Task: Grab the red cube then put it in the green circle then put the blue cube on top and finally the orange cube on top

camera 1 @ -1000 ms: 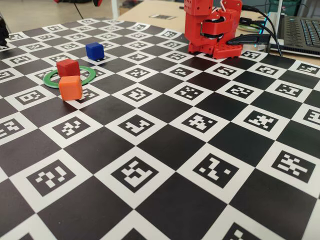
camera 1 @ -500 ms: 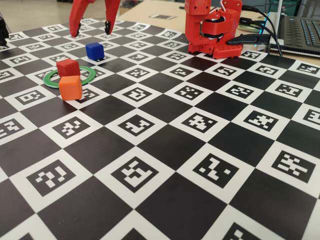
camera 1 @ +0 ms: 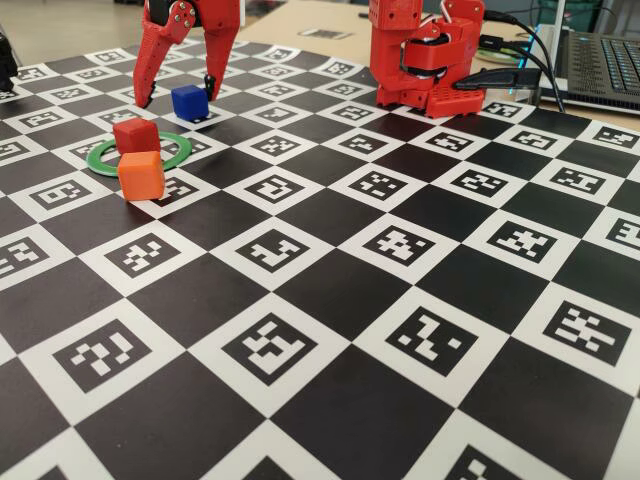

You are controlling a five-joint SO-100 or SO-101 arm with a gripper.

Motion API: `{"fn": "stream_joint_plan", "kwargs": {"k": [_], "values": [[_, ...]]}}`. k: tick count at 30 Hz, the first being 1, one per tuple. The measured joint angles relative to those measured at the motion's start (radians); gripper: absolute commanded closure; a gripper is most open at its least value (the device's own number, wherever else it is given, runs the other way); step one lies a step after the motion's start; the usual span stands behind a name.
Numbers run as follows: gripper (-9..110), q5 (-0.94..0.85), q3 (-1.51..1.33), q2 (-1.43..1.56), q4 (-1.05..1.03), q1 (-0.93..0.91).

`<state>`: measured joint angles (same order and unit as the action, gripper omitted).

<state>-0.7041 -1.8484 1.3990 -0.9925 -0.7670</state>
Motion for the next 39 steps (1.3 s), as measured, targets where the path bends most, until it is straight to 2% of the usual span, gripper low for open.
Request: {"fn": "stream_joint_plan", "kwargs": {"k": [16,21,28,39], "values": [[58,0.021,0.0,-0.021,0.028,0.0],[66,0.021,0.0,-0.021,0.028,0.0],[93,0.021,0.0,-0.021,0.037,0.0],[94,0.021,0.0,-0.021,0.043,0.0]]}}
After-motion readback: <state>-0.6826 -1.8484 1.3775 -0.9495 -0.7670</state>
